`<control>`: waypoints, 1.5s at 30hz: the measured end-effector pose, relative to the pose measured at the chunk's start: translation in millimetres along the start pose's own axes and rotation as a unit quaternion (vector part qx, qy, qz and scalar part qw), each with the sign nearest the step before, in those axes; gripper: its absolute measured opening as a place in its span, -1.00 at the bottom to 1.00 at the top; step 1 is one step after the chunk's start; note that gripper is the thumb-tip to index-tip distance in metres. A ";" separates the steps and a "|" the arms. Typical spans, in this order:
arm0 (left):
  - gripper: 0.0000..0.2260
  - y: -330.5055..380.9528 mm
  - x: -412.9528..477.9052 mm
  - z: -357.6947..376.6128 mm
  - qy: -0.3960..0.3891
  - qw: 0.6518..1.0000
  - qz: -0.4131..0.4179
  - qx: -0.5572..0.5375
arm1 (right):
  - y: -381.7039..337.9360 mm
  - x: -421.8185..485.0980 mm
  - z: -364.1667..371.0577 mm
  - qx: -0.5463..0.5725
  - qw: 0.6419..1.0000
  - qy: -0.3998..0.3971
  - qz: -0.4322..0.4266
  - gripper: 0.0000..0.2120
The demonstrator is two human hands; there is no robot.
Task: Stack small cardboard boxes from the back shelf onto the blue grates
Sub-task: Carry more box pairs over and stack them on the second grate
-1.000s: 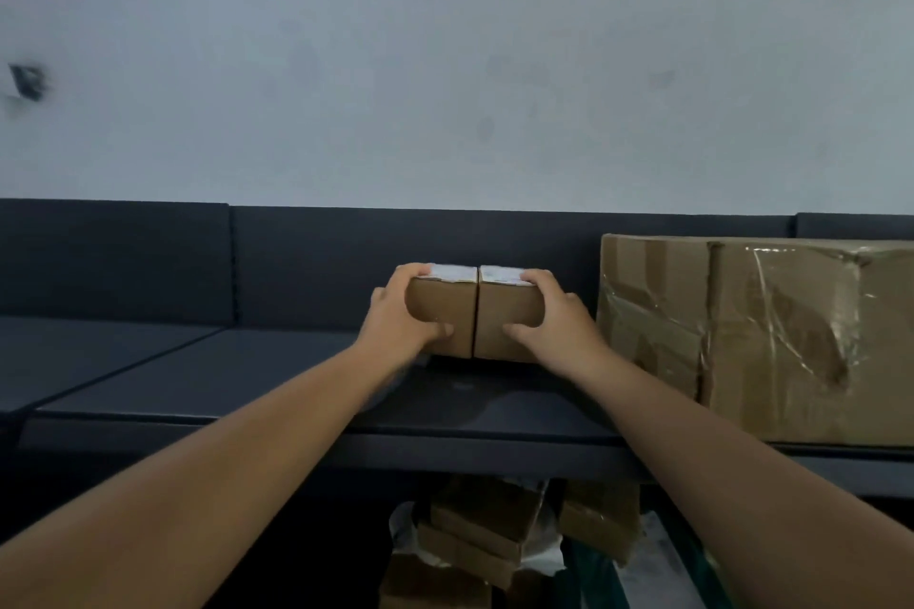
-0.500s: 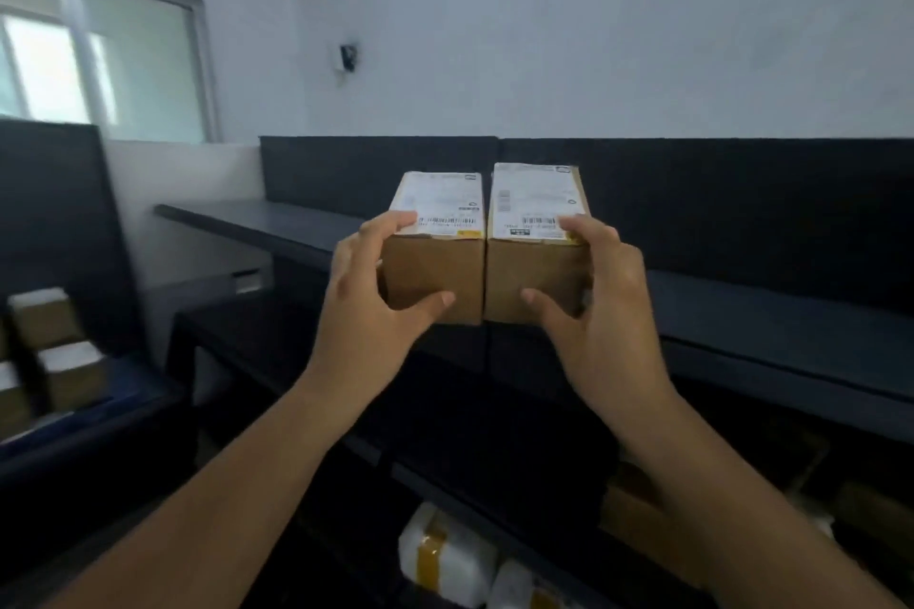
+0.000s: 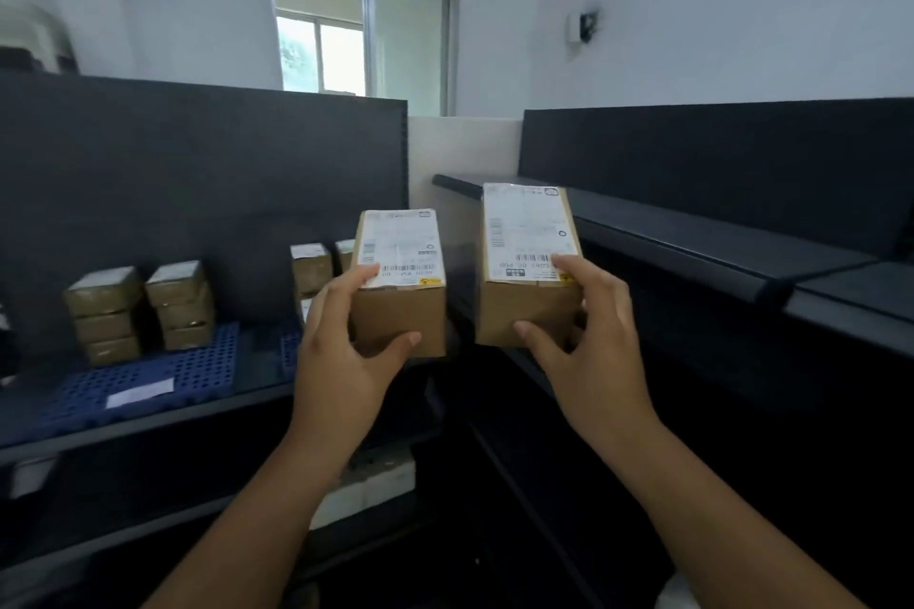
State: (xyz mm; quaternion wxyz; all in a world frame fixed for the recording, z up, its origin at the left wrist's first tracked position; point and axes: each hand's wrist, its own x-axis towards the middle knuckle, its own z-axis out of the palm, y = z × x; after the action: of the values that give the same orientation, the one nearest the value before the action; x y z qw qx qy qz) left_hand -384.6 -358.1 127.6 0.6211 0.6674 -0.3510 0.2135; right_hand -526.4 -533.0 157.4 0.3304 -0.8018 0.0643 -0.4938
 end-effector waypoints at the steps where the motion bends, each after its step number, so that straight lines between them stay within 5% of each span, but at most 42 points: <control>1: -0.37 -19.1 10.5 -11.8 0.011 1.000 -0.006 0.017 | 4.9 8.5 21.2 0.009 1.000 -0.006 0.001 -0.32; 11: -0.38 -165.9 99.0 -62.0 0.045 0.990 -0.096 0.090 | 79.2 90.9 188.0 0.063 0.992 -0.092 0.053 -0.37; 26: -0.38 -353.9 192.5 23.6 0.035 0.962 -0.224 0.153 | 279.1 195.2 363.4 0.099 0.957 -0.246 0.122 -0.41; 39: -0.37 -402.8 195.7 53.3 0.045 0.944 -0.228 0.233 | 337.1 203.9 422.2 0.146 0.943 -0.276 0.114 -0.31; 45: -0.10 -409.3 188.2 44.2 0.086 0.951 -0.263 0.134 | 339.1 197.1 427.3 0.185 0.927 -0.271 0.181 -0.15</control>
State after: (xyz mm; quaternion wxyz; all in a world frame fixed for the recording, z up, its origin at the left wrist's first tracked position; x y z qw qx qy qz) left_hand 33.7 -447.0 -20.8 0.5879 0.7923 -0.0762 0.1441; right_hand 5.1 -680.7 -21.7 0.5614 -0.8045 0.0235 -0.1926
